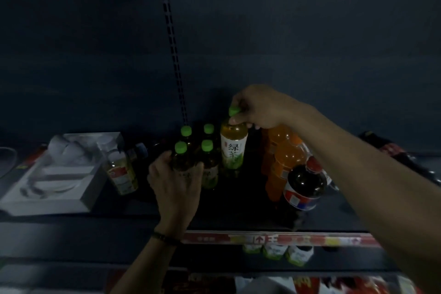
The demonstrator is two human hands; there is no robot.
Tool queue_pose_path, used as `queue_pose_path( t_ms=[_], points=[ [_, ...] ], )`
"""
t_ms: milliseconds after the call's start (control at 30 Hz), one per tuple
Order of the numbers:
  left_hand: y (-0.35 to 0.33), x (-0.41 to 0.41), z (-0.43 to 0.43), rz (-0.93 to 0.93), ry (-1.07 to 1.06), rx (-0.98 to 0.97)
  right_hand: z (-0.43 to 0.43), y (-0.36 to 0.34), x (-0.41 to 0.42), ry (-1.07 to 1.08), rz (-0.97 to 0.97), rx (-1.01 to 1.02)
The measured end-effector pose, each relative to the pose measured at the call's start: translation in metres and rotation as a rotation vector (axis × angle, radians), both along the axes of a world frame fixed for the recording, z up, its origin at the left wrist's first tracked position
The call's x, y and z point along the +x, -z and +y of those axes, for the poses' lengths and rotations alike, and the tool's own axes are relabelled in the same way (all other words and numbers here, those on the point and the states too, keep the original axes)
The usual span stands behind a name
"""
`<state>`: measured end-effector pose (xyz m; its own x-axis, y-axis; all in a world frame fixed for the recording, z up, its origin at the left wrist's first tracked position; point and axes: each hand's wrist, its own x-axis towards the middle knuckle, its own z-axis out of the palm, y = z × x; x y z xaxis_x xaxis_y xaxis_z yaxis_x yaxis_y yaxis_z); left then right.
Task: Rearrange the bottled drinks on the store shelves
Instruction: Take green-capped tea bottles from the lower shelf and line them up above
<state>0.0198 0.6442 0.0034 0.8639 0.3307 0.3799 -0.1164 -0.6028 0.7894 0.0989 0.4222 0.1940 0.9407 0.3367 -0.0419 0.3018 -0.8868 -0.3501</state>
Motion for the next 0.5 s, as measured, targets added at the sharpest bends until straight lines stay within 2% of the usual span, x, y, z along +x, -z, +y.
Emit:
queue_pose_path(
  t_ms=[67, 133, 200, 300, 500],
  points=[
    [0.033, 0.000, 0.006, 0.277, -0.015, 0.017, 0.001, 0.020, 0.011, 0.013, 0.027, -0.053],
    [0.054, 0.008, 0.009, 0.389, 0.054, 0.089, 0.002, 0.038, 0.019, 0.007, 0.050, -0.116],
    [0.071, 0.022, 0.010, 0.430, 0.104, 0.145, 0.004, 0.052, 0.026, -0.002, 0.064, -0.169],
    [0.088, 0.040, 0.012, 0.453, 0.063, 0.151, 0.009, 0.069, 0.036, -0.016, 0.080, -0.212],
    [0.080, 0.042, 0.003, 0.474, 0.031, 0.163, 0.019, 0.076, 0.046, 0.034, 0.106, -0.164]
  ],
)
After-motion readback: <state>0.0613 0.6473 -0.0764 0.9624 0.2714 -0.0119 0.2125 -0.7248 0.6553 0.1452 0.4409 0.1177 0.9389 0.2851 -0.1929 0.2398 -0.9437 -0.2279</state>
